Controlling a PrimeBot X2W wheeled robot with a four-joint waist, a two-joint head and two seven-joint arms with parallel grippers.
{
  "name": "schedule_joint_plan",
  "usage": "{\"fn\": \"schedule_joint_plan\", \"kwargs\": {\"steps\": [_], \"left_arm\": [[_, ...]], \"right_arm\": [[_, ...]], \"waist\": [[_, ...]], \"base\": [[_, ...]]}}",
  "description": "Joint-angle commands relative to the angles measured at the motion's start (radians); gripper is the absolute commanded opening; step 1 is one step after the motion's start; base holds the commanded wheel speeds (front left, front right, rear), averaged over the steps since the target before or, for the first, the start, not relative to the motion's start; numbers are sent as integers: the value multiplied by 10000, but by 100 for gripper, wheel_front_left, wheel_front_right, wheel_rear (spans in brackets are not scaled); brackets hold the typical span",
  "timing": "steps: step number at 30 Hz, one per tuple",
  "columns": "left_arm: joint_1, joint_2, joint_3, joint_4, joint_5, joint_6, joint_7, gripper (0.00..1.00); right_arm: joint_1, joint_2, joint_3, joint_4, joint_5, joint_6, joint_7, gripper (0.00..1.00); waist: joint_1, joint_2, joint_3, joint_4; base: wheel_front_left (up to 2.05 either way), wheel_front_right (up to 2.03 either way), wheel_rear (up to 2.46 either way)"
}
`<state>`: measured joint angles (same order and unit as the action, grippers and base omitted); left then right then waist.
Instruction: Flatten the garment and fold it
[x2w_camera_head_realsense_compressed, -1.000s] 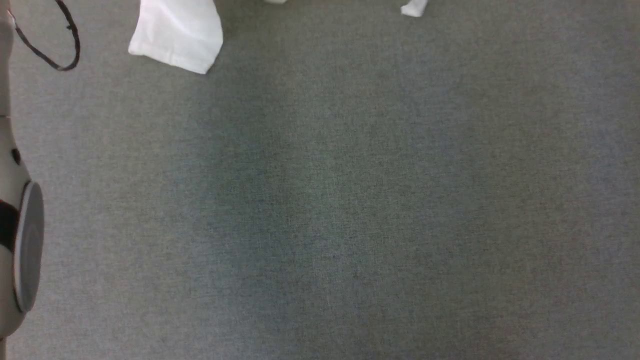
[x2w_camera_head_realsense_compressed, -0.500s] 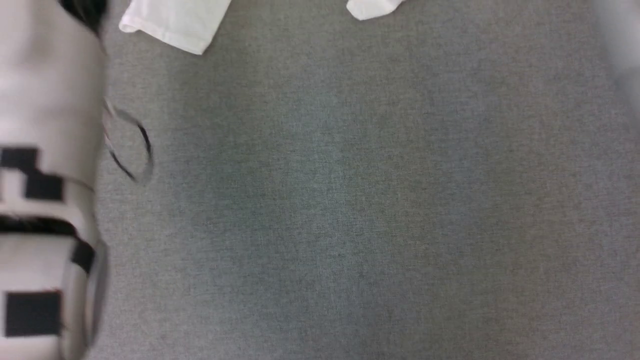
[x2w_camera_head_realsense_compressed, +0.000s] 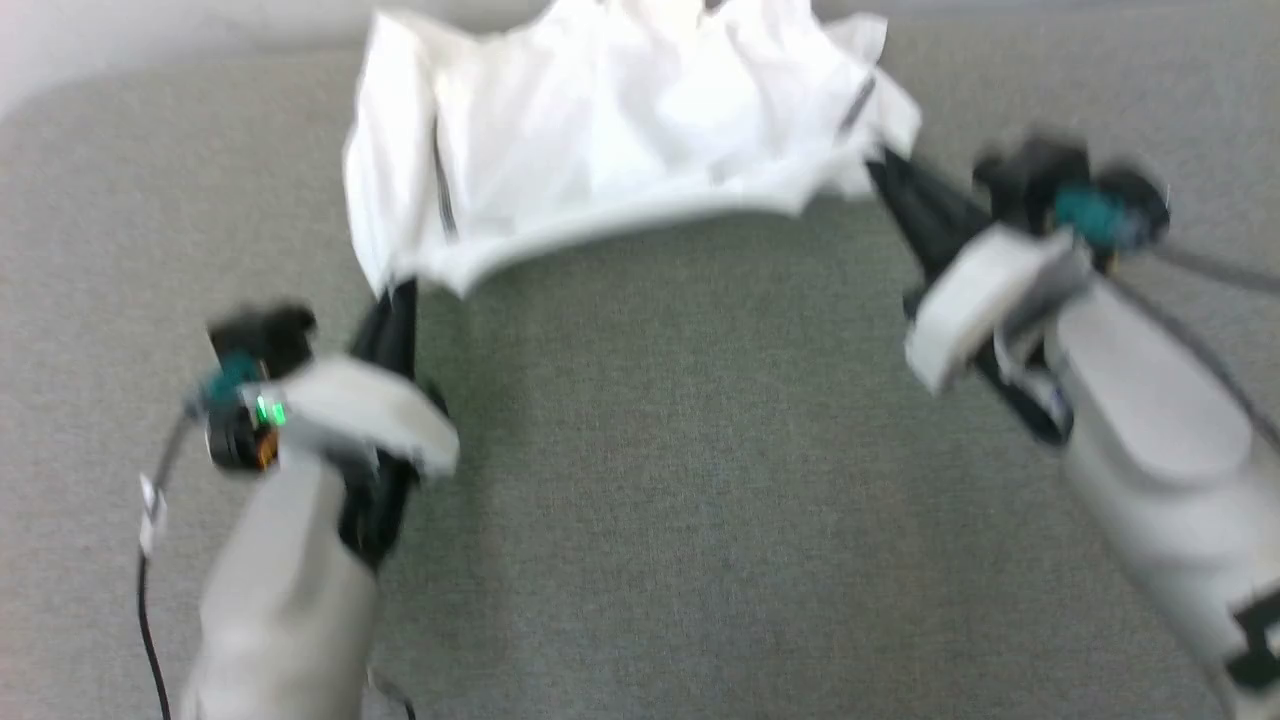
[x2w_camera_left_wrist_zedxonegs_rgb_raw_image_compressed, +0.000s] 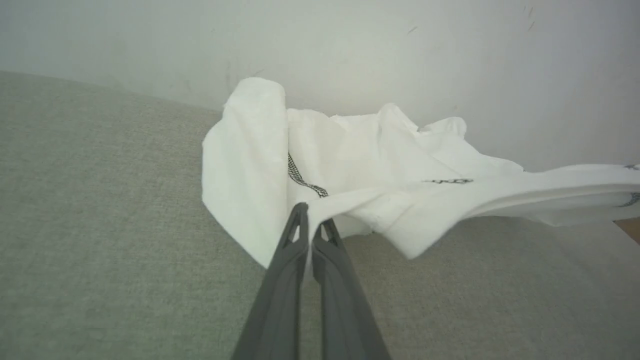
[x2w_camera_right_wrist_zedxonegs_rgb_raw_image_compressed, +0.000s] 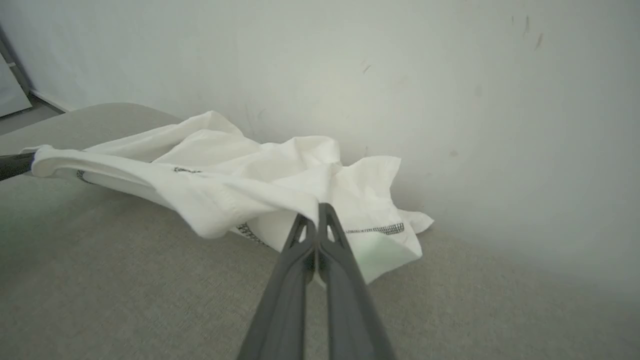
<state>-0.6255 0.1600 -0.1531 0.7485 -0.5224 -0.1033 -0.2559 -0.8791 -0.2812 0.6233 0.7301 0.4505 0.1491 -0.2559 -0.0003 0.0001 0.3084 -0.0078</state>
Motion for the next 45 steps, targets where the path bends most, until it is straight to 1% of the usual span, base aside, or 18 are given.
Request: {"fn": "schedule_joint_plan", "kwargs": {"steps": [1,4,7,10,12,15,19,22,25,29,32,37,41,42,45], "left_arm": [[743,250,74,-323,123,295,-30,0],[2232,382,-68,-1566,195,602,418,0],[3688,578,-98,-3160,236,1108,1044,0],[5130,736,-158,-4895,241,1623,1839,0],[6059,830,-235,-5960,233,1945,2432,0],[7303,944,-276,-7341,162,2403,3194,0],[8695,1063,-294,-8632,80,2944,3976,0],[9474,1163,-353,-9222,7,3201,4498,0],[10069,1231,-397,-9543,-89,3409,4936,0],[10629,1242,-471,-9643,-253,3577,5345,0],[10829,1139,-531,-9485,-436,3573,5435,0],[10733,887,-688,-8804,-677,3342,5268,0],[10396,664,-681,-8313,-739,3113,4719,0],[10396,664,-681,-8313,-739,3113,4719,0],[9976,477,-818,-7743,-733,2820,4315,0]], "right_arm": [[541,-451,-190,-246,146,-184,-17,0],[1899,-737,-400,-1253,200,-184,347,0],[3281,-999,-886,-2409,122,-184,935,0],[4800,-1194,-1692,-3660,-116,-184,1605,0],[5874,-1172,-2400,-4552,-353,-184,2112,0],[7463,-918,-3468,-5944,-800,-184,2941,0],[9478,-299,-4565,-7688,-1355,-184,4031,0],[10682,209,-5171,-8766,-1704,-184,4674,0],[11584,618,-5543,-9442,-1948,-184,5162,0],[12398,989,-5806,-9778,-2245,-184,5564,0],[12807,1149,-5867,-9672,-2450,-184,5657,0],[12915,1331,-5659,-9029,-2496,-184,5550,0],[12648,1342,-5505,-8485,-2503,-184,5295,0],[12648,1342,-5505,-8485,-2503,-184,5295,0],[12282,1323,-5259,-7997,-2500,-184,5056,0]], "waist": [[3,-1,-1182,82],[3,-1,-1707,60],[3,-1,-2176,54],[3,-1,-2625,74],[3,-1,-2839,84],[3,-1,-3022,83],[3,-1,-3195,113],[3,-1,-3223,139],[3,-1,-3213,153],[3,-1,-3177,181],[3,-1,-3147,205],[3,-1,-3089,194],[3,-1,-3009,198],[3,-1,-3009,198],[3,-1,-2839,254]], "base": [[0,0,0],[0,0,0],[0,0,0],[0,0,0],[0,0,0],[0,0,0],[0,0,0],[0,0,0],[0,0,0],[0,0,0],[0,0,0],[0,0,0],[0,0,0],[0,0,0],[0,0,0]]}}
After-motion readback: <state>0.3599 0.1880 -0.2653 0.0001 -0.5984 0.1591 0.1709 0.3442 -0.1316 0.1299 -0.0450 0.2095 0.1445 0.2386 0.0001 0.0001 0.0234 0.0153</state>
